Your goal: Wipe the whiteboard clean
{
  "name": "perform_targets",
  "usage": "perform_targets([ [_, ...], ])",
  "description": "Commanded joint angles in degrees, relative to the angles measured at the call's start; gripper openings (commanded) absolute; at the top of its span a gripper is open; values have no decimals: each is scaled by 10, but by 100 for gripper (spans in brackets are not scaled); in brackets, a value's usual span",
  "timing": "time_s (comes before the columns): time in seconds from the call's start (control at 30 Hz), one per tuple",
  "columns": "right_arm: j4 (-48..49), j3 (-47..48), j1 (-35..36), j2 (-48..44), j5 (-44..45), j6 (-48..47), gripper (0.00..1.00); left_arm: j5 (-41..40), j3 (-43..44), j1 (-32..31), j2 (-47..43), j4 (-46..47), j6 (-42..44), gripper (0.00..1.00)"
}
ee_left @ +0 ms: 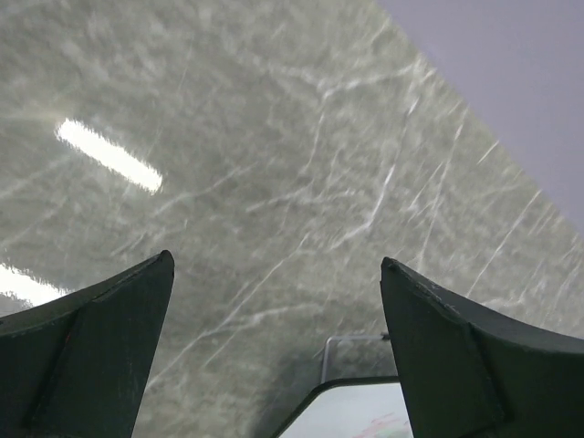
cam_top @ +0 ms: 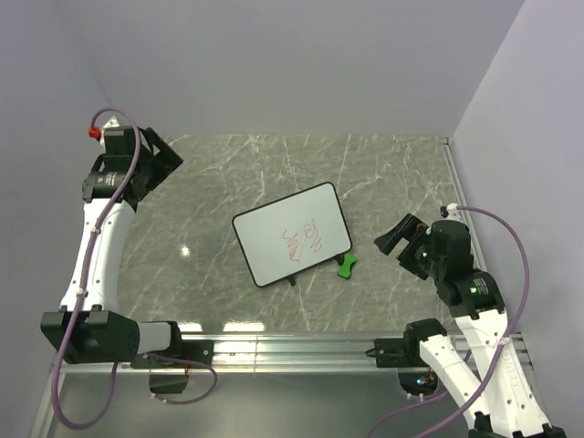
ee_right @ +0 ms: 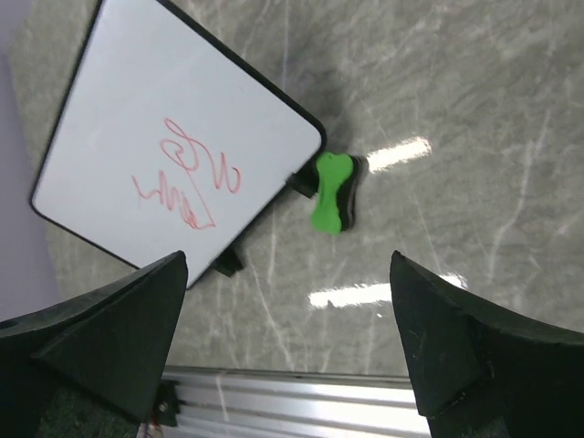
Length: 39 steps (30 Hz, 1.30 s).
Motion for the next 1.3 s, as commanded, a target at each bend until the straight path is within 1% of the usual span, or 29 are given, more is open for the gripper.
perform_targets([
  [0.0,-47,46,2,12,-3,-53,99,46,-33,-4,32,-9,16,99],
  [0.07,-76,80,2,39,8,-64,99,63,-33,-14,59,-2,29,99],
  [0.17,-117,114,3,76,8,-72,99,58,-9,-68,82,-1,46,99],
  [0.2,-117,112,3,91,-6,-76,99,50,-8,-103,89,7,52,99],
  [0.23,-113,102,3,99,-37,-83,100,47,-7,-118,93,21,58,99],
  [0.27,-113,96,5,115,-49,-85,100,45,-5,-143,97,23,58,99],
  [0.33,-115,73,14,131,-58,-73,100,39,3,-165,115,14,56,99],
  [0.37,-111,66,25,147,-63,-69,98,41,2,-183,119,18,59,99],
  [0.47,-92,39,56,174,-60,-47,97,54,-13,-204,120,34,57,99],
  [0.5,-87,34,80,184,-57,-44,97,58,-17,-207,119,37,56,99],
  [0.73,-5,20,152,286,-43,12,92,71,-37,-229,114,43,63,95],
  [0.87,17,48,167,380,-9,9,86,72,-33,-230,108,30,78,93],
  [0.9,18,62,169,396,12,0,85,72,-33,-230,106,27,84,93],
  [1.03,12,101,174,479,50,-15,84,72,-37,-230,85,20,89,94],
  [1.27,25,134,183,544,69,-12,82,72,-57,-230,73,18,106,93],
])
